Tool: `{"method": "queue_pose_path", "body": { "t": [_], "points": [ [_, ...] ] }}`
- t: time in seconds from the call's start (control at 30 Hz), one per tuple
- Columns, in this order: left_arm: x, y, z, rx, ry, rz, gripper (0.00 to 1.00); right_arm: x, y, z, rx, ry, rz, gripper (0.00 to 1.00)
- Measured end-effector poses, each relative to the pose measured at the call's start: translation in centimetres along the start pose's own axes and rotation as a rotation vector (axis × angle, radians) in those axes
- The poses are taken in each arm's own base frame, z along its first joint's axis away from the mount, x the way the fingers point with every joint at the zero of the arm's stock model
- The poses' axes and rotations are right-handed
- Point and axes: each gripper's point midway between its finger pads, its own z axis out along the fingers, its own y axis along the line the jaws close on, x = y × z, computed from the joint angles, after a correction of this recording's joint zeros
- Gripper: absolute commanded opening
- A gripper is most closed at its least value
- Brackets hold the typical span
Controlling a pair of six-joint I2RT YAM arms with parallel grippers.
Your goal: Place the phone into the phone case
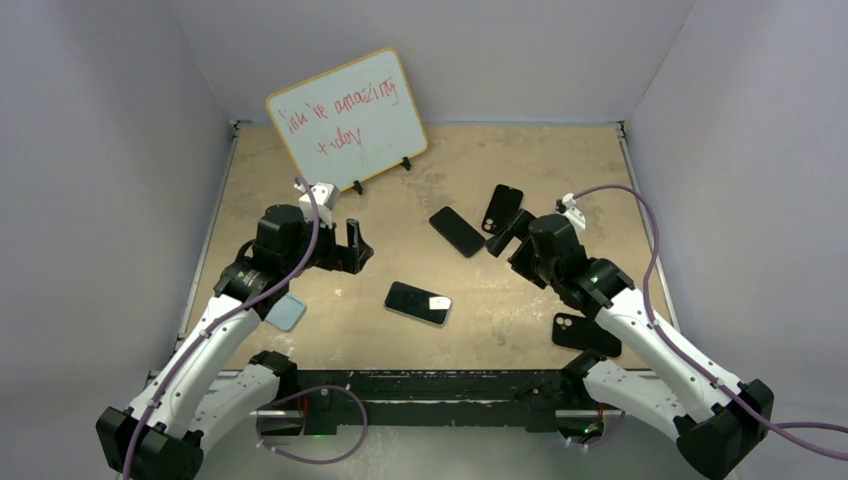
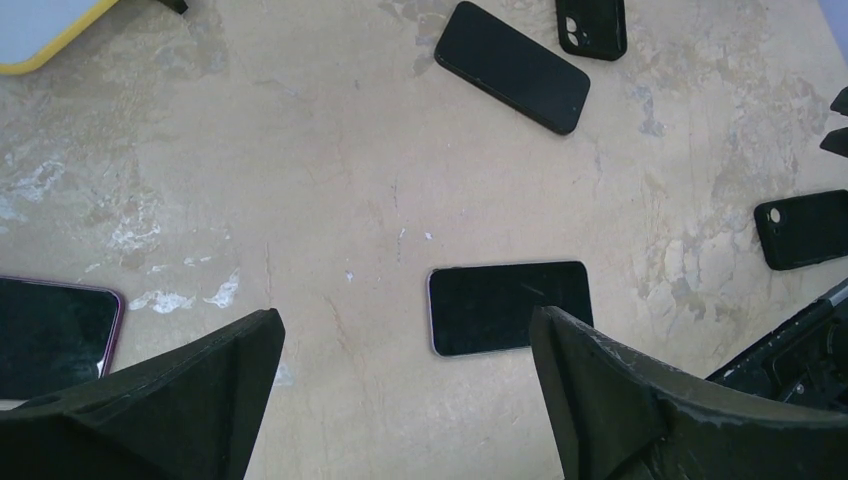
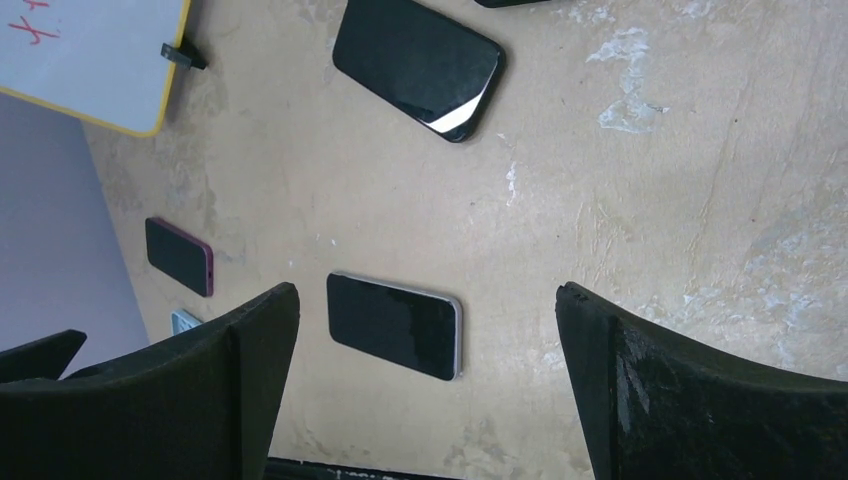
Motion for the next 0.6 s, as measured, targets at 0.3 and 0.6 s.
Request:
{"method": "queue_pose_path", "body": {
  "t": [0.3,0.6],
  "points": [
    [0.9,0.2,-0.1,-0.008,0.038,-0.007,1.00,0.1,-1.2,0.0,0.064,-0.008,0.054,0.99],
    [1.2,0.2,-0.2,-0.006,0.034,-0.006,1.00,-0.8,-5.0,-0.4,0.288,-0.085,0.163,0.70]
  ]
}}
